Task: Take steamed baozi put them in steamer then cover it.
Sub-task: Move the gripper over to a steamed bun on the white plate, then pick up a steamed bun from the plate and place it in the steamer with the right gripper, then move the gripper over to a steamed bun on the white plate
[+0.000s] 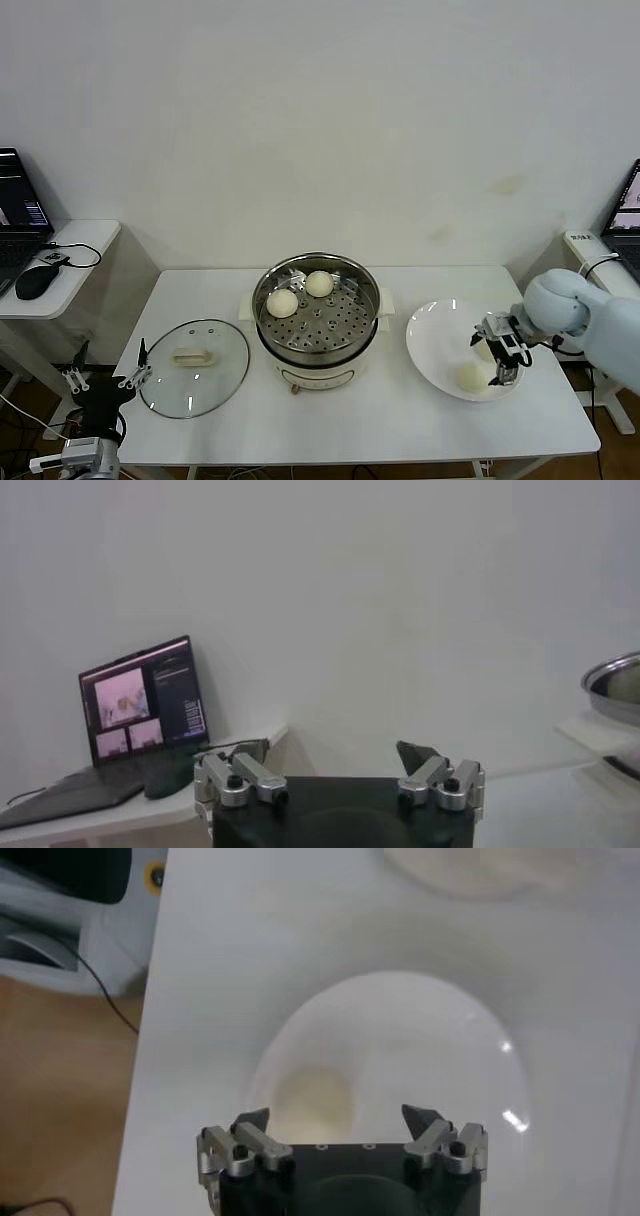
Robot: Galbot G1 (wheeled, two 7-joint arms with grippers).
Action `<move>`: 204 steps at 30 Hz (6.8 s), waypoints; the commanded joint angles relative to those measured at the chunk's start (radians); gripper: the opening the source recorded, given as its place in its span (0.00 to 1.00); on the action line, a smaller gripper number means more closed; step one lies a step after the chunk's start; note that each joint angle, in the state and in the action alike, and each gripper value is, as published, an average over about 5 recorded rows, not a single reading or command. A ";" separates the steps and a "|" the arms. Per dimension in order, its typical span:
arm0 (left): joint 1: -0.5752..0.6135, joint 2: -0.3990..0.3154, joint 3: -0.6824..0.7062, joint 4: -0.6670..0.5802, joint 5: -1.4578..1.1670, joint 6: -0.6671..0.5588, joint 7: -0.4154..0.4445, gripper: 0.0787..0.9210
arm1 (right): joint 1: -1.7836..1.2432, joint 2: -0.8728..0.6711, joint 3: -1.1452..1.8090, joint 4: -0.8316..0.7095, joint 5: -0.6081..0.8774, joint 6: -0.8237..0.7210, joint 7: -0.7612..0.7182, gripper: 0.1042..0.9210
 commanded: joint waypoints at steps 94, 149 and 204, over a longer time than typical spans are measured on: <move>0.009 -0.014 -0.083 -0.005 -0.051 -0.030 -0.013 0.88 | 0.562 0.808 -0.503 -0.210 0.051 0.520 0.078 0.62; -0.015 0.015 -0.023 0.002 -0.008 -0.028 -0.005 0.88 | 0.018 -0.043 0.141 -0.106 -0.029 0.170 -0.052 0.88; -0.012 0.007 -0.049 0.036 -0.006 -0.030 -0.003 0.88 | -0.184 0.305 0.349 -0.526 -0.320 0.207 0.014 0.74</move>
